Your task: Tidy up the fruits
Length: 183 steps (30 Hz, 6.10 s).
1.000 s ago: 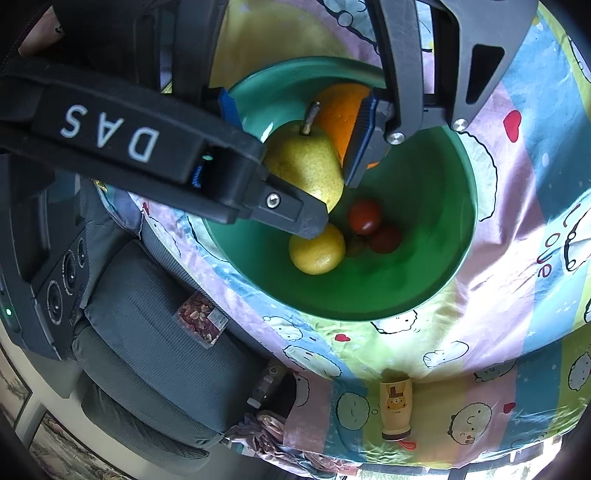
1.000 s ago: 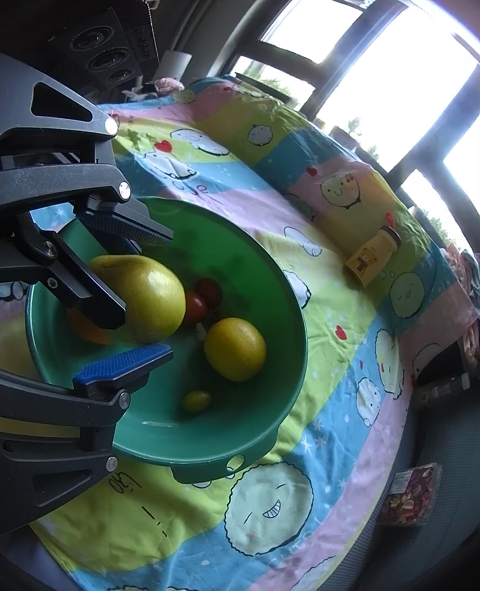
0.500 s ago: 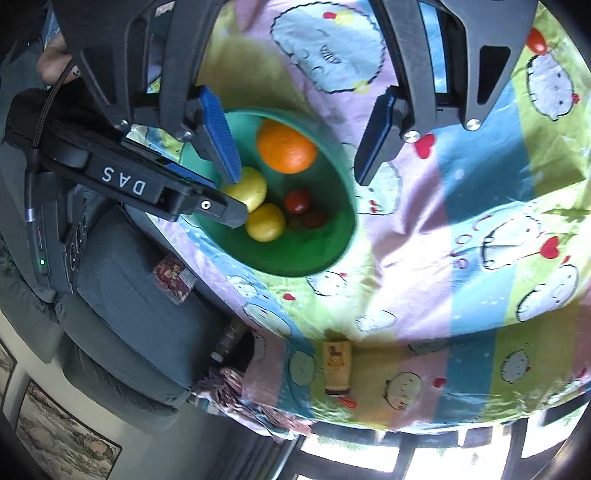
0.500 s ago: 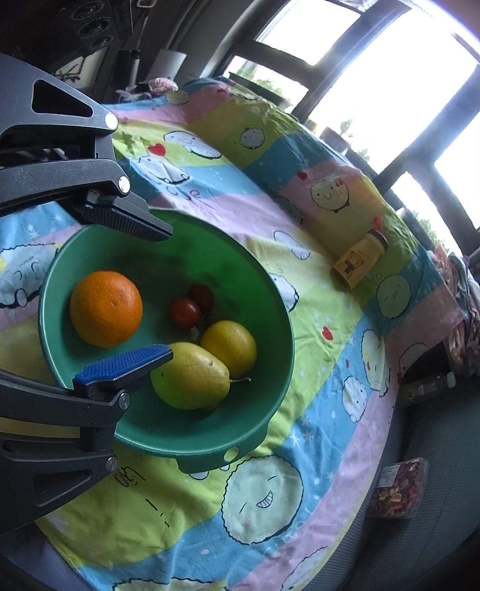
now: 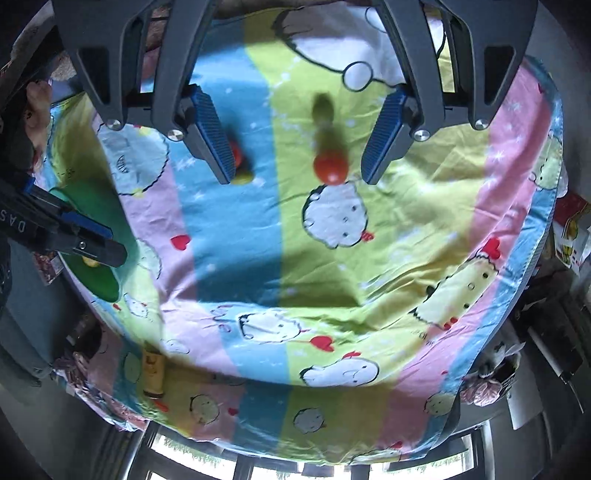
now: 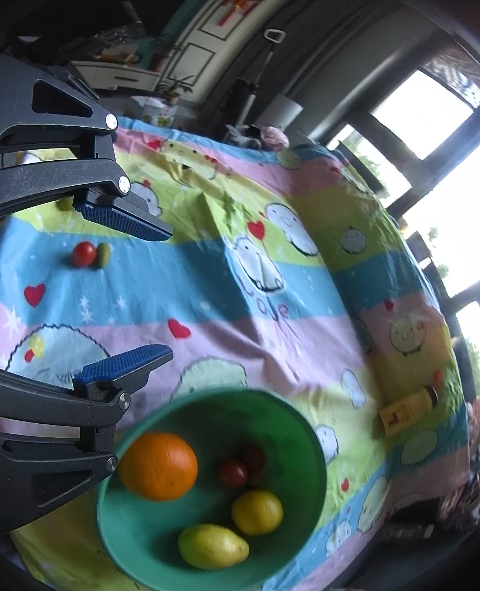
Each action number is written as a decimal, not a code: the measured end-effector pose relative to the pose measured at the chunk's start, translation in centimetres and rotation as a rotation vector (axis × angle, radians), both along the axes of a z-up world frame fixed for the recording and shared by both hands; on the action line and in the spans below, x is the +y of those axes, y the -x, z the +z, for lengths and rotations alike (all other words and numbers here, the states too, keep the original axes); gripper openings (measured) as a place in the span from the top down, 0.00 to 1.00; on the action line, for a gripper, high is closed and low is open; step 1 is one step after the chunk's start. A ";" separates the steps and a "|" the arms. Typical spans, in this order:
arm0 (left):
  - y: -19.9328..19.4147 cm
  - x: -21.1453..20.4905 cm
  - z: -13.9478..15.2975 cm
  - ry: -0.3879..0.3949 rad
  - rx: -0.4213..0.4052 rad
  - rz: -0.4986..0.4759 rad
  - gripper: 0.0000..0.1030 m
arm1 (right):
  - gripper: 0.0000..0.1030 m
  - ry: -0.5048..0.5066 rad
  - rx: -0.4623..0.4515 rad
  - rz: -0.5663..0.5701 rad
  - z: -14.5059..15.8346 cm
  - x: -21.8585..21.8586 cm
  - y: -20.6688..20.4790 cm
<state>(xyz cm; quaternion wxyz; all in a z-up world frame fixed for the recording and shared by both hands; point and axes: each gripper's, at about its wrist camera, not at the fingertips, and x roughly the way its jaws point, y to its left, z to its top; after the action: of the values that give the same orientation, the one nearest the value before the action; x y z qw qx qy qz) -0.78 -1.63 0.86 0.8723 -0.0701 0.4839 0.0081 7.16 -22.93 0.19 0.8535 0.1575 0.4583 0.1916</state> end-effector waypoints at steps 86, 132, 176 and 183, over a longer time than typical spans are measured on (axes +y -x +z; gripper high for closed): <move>-8.8 -16.4 4.1 0.286 -0.177 -0.423 0.82 | 0.76 -0.072 -0.088 -0.445 0.7 -11.9 1.1; -2.6 2.3 -4.7 0.094 0.089 0.103 0.46 | 0.42 0.080 0.079 0.165 -4.2 5.6 2.1; -8.1 -17.7 4.5 0.133 -0.233 -0.401 0.70 | 0.72 -0.018 -0.139 -0.472 0.8 -11.6 2.1; -9.5 -20.4 2.7 0.159 -0.195 -0.420 0.69 | 0.72 -0.012 -0.117 -0.558 -0.5 -14.5 2.1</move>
<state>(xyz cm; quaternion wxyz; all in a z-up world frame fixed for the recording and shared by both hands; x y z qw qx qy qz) 8.75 -21.99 3.60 0.8892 -0.0369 0.4004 -0.2185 5.07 -37.41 -0.35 0.8973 0.2711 0.3461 -0.0393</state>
